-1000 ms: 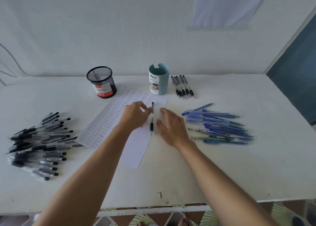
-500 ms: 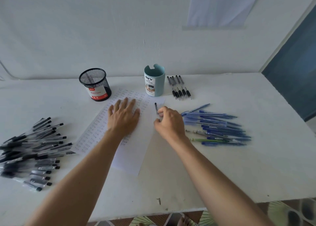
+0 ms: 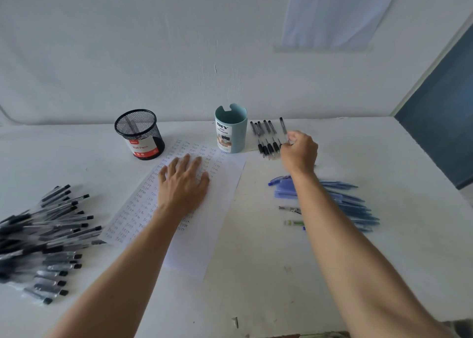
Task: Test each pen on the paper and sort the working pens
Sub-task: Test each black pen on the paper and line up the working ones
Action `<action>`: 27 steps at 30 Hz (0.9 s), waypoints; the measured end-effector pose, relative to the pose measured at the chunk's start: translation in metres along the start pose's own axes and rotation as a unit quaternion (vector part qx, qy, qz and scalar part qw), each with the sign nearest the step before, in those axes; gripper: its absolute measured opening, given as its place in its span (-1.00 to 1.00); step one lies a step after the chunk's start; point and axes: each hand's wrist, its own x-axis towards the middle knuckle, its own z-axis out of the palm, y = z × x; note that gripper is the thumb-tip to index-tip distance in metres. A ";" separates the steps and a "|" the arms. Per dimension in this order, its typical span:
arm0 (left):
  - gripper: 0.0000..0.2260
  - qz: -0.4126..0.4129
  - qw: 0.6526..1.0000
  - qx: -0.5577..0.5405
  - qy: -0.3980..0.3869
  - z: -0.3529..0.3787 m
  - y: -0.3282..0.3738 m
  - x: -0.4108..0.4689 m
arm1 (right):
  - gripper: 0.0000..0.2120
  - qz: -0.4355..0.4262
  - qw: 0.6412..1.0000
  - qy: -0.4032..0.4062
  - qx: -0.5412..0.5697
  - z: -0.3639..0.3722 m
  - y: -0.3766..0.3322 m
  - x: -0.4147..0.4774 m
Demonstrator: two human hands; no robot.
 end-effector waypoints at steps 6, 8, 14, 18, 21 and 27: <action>-0.47 0.003 1.000 0.001 0.013 0.004 -0.002 0.002 | -0.57 0.018 0.997 -0.052 -0.058 0.015 0.009 0.038; -0.47 0.003 1.000 0.001 0.014 0.004 -0.002 0.002 | -0.53 0.023 0.996 -0.066 -0.060 0.018 0.010 0.042; -0.50 0.004 1.000 0.007 0.010 0.003 -0.001 0.002 | -0.58 0.032 0.994 -0.099 -0.033 0.019 0.000 0.043; -0.52 0.003 1.000 0.003 0.010 0.003 -0.002 0.002 | -0.59 0.025 0.991 -0.128 -0.022 0.016 -0.005 0.039; -0.52 0.003 1.000 -0.003 0.011 0.002 -0.002 0.002 | -0.60 0.011 0.991 -0.132 -0.017 0.014 -0.006 0.029; -0.52 -0.014 0.999 -0.046 0.007 -0.004 0.000 0.000 | -0.64 -0.080 0.994 -0.070 -0.017 0.018 -0.016 -0.017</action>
